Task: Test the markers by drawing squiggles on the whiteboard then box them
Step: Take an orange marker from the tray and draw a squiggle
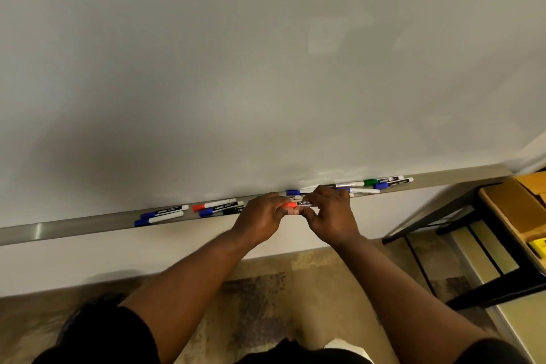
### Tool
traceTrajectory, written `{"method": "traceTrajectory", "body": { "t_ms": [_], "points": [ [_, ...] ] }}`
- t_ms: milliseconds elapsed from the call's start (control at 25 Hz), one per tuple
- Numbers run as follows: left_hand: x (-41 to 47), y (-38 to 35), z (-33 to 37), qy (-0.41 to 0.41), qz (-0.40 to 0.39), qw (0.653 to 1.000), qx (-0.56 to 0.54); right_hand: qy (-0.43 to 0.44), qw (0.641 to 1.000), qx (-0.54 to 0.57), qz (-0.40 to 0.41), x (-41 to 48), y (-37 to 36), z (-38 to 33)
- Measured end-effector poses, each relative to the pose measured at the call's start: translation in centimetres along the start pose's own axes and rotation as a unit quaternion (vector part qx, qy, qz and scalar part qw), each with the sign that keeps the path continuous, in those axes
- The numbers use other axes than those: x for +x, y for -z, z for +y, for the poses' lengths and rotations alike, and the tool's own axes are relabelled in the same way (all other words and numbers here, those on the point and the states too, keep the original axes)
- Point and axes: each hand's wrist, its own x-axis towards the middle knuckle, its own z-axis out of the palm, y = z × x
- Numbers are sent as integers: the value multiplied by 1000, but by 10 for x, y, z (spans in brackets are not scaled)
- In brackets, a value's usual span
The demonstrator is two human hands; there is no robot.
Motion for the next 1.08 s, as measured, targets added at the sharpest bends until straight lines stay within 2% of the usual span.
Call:
{"method": "traceTrajectory", "body": {
  "t_ms": [200,280,360,440,520,640,720,840,960,1080],
  "points": [
    [-9,21,12,-7,58,998,27,-3,1000,-20,18,15,20,-16],
    [-1,36,19,-27,60,997,29,13,999,-6,36,27,39,-15],
    [11,60,28,-83,91,991,55,22,998,10,62,38,62,-16],
    [31,90,36,-184,155,965,103,37,995,26,83,51,87,-19],
    [57,132,56,-285,211,920,166,56,991,45,111,68,120,-26],
    [100,219,107,-368,267,848,271,90,979,49,178,110,177,-41],
    [124,278,143,-382,311,807,326,114,966,45,226,139,216,-58],
    [150,347,188,-367,373,771,363,140,946,45,290,176,264,-89],
    [170,397,223,-357,410,751,374,151,926,66,340,205,305,-120],
    [189,416,238,-347,431,751,360,173,897,71,400,223,335,-146]
  ]
}}
